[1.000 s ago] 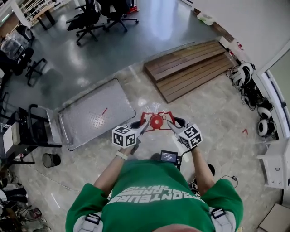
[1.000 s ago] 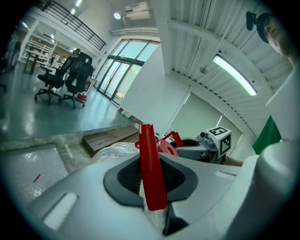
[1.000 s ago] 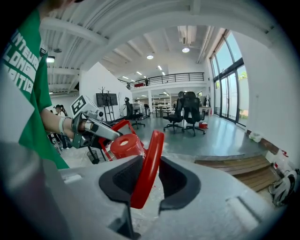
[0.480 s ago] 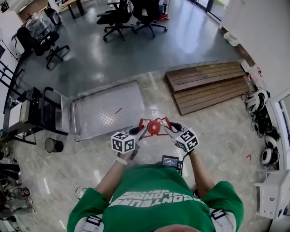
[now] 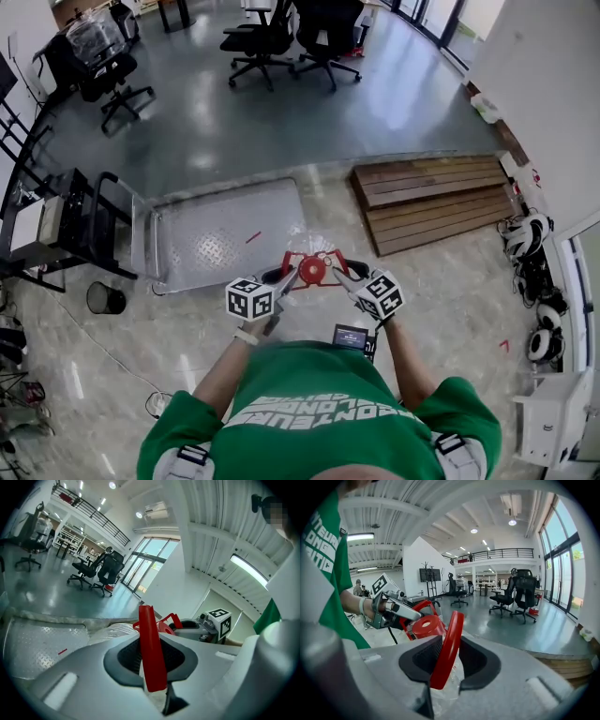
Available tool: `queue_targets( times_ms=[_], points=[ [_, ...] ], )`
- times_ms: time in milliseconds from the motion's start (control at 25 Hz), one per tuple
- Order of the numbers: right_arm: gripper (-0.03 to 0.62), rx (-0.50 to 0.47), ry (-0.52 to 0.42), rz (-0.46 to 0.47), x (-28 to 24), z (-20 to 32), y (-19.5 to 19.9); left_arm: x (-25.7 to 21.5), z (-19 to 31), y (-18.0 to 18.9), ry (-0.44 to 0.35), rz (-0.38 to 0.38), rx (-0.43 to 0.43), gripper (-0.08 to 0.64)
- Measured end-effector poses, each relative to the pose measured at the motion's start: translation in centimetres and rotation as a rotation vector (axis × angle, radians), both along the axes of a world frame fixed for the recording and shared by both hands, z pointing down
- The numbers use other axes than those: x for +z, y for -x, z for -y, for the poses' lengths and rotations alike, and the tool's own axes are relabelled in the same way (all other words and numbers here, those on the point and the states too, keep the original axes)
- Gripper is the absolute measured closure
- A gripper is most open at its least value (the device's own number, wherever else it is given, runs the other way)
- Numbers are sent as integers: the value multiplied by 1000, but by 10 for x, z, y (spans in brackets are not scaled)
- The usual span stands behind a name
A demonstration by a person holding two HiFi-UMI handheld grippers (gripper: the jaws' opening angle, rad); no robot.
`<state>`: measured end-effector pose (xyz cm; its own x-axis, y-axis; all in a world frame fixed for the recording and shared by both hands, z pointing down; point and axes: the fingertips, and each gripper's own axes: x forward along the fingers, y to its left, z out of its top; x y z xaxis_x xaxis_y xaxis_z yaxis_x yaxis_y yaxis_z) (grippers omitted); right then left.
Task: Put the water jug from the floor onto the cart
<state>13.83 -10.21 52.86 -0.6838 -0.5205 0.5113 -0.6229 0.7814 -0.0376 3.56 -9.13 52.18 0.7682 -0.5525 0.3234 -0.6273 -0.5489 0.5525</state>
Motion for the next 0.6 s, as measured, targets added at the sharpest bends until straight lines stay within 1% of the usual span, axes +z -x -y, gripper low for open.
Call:
queue_targets(
  times_ms=[360, 600],
  points=[
    [492, -21, 21, -10, 8, 23, 75, 6, 19, 72, 14, -28, -19, 489],
    [492, -40, 18, 2, 10, 36, 134, 6, 31, 128, 13, -22, -38, 489]
  ],
)
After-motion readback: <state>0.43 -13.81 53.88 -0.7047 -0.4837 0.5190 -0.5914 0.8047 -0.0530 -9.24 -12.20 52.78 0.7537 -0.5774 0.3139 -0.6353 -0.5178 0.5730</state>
